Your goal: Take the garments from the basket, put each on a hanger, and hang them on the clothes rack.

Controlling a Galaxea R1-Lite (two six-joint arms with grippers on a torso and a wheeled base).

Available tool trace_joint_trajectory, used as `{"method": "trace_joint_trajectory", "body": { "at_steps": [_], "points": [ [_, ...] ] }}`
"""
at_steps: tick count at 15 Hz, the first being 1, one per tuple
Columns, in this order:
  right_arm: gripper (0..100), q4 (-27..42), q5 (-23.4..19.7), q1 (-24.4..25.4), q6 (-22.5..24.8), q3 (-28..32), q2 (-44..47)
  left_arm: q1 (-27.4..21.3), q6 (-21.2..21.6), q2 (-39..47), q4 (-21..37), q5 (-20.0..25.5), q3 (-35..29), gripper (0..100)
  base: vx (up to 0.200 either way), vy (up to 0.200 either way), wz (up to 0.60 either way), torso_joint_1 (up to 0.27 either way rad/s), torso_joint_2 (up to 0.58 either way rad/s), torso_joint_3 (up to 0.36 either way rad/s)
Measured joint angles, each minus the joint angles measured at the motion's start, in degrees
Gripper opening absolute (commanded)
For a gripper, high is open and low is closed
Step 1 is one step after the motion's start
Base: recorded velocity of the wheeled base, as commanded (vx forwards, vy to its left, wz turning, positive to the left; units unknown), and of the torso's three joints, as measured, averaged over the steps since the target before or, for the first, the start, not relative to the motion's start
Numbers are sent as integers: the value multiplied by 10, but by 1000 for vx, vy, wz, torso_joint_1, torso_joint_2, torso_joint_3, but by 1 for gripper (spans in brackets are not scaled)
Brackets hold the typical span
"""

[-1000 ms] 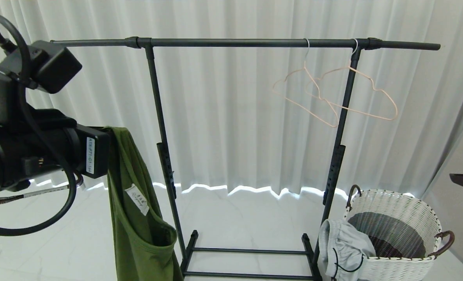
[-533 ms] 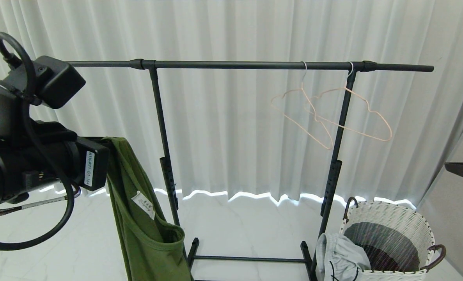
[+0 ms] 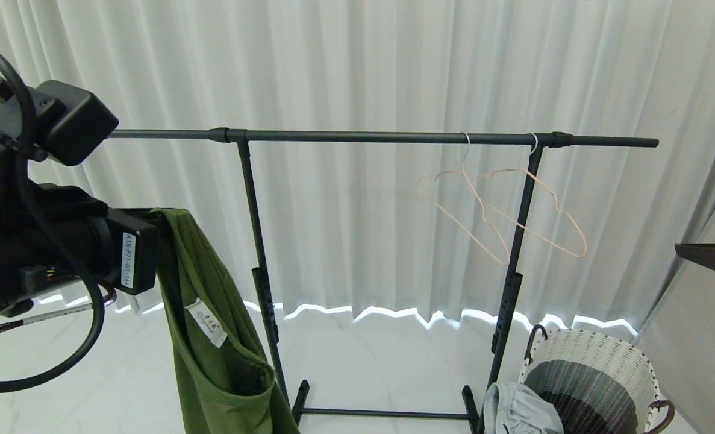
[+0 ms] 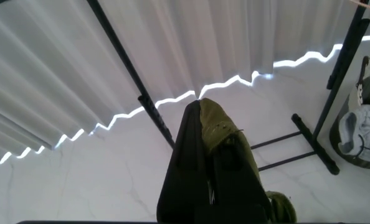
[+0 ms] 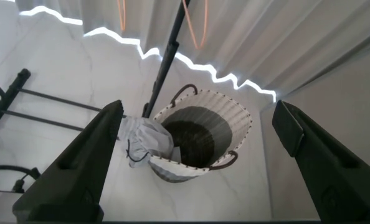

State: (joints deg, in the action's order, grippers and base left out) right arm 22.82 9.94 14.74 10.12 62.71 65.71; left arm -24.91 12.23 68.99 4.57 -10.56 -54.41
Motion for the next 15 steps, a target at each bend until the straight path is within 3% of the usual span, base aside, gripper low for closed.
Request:
{"method": "trace_joint_trajectory", "body": {
  "at_steps": [3, 12, 15],
  "points": [
    [100, -7, 1, -1, 2, -10, 2, 0, 22, -8, 1, -2, 14, 0, 0, 0, 0, 37, -83, -44],
    [100, -8, 0, -19, 3, -17, 1, 0, 29, -13, 2, -2, 26, 0, 0, -200, 0, 7, -4, -2],
    [100, -8, 0, -20, 2, -18, 1, 0, 28, -13, -4, -1, 26, 0, 0, 0, 0, 0, 0, 0]
  ]
}}
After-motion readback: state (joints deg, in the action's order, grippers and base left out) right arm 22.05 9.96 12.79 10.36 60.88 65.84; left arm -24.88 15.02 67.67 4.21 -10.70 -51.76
